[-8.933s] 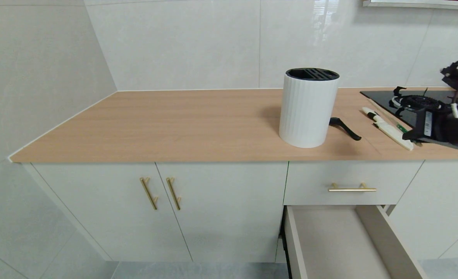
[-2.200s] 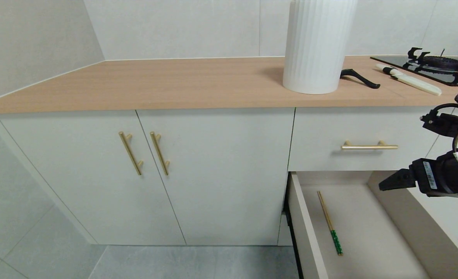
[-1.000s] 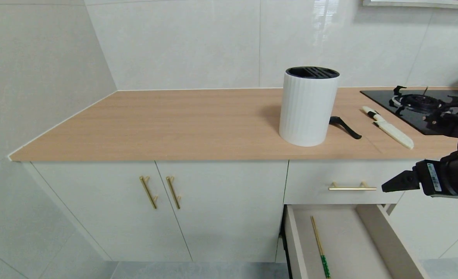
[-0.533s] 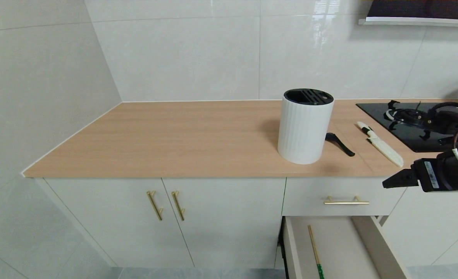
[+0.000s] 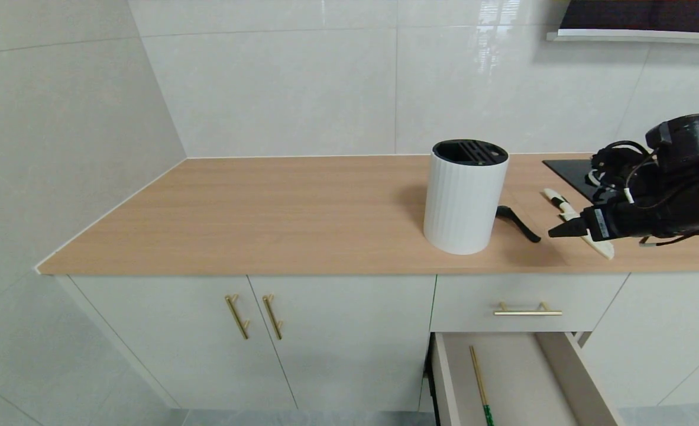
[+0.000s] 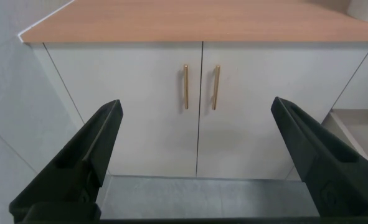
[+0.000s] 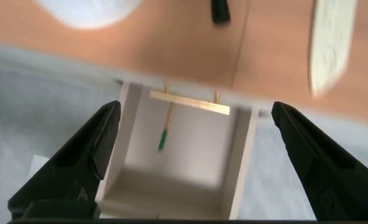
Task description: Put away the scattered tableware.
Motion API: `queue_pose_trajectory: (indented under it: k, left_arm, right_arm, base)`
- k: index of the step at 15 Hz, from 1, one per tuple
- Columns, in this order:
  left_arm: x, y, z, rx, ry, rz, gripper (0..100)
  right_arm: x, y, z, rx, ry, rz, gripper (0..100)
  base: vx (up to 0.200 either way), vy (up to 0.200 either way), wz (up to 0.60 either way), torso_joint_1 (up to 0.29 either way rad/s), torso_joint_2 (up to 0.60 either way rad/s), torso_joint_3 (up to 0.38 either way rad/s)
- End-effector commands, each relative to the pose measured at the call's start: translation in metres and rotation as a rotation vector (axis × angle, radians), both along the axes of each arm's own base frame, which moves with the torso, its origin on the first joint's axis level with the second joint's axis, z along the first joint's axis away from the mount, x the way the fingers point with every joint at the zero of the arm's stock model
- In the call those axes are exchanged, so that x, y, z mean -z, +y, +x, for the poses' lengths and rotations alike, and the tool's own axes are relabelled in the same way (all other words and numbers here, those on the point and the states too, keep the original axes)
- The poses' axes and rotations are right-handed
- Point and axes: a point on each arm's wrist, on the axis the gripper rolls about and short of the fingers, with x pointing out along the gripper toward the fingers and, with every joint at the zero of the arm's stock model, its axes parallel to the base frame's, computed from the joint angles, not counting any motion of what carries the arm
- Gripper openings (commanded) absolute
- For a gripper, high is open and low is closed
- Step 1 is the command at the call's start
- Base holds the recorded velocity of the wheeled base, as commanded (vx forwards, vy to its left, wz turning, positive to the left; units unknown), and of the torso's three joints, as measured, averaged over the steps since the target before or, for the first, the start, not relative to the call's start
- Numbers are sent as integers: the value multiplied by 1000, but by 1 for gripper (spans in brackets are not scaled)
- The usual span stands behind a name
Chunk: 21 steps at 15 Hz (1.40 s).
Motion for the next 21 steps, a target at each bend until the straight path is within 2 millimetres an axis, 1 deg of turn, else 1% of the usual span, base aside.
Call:
queue_pose_trajectory:
  k: [1, 2, 4, 5, 6, 7, 9, 11, 14, 16, 17, 19, 21]
  left_arm:
    - [0, 0, 0, -1, 0, 0, 100]
    - [0, 0, 0, -1, 0, 0, 100]
    - [0, 0, 0, -1, 0, 0, 100]
    - [0, 0, 0, -1, 0, 0, 100]
    - [0, 0, 0, -1, 0, 0, 100]
    - [0, 0, 0, -1, 0, 0, 100]
    - [0, 0, 0, -1, 0, 0, 100]
    - [0, 0, 0, -1, 0, 0, 100]
    - [0, 0, 0, -1, 0, 0, 100]
    - [0, 0, 0, -1, 0, 0, 100]
    - [0, 0, 0, -1, 0, 0, 100]
    - [0, 0, 0, -1, 0, 0, 100]
    - [0, 0, 0, -1, 0, 0, 100]
  right_arm:
    - [39, -1, 39, -47, 23, 17, 100]
    - [45, -2, 52, -65, -34, 26, 100]
    - [43, -7, 73, -68, -132, 23, 100]
    - [42, -7, 79, -72, -147, 25, 100]
    - [45, -6, 81, -88, -141, 40, 100]
    - [54, -6, 85, -108, -124, 58, 100]
    - [57, -9, 91, -102, -146, 58, 100]
    - [68, -11, 104, -93, -170, 59, 100]
    - [82, -13, 115, -92, -207, 58, 100]
    - [85, -13, 117, -91, -205, 58, 100]
    - [89, -13, 123, -81, -206, 71, 100]
    - [96, -14, 129, -68, -198, 92, 100]
    - [97, -16, 130, -63, -195, 91, 100]
  base:
    - [0, 0, 0, 0, 0, 0]
    - [0, 0, 0, 0, 0, 0]
    - [0, 0, 0, 0, 0, 0]
    - [0, 0, 0, 0, 0, 0]
    - [0, 0, 0, 0, 0, 0]
    - [0, 0, 0, 0, 0, 0]
    - [0, 0, 0, 0, 0, 0]
    - [0, 0, 0, 0, 0, 0]
    - [0, 0, 0, 0, 0, 0]
    - [0, 0, 0, 0, 0, 0]
    - [0, 0, 0, 0, 0, 0]
    - [0, 0, 0, 0, 0, 0]
    - [0, 0, 0, 0, 0, 0]
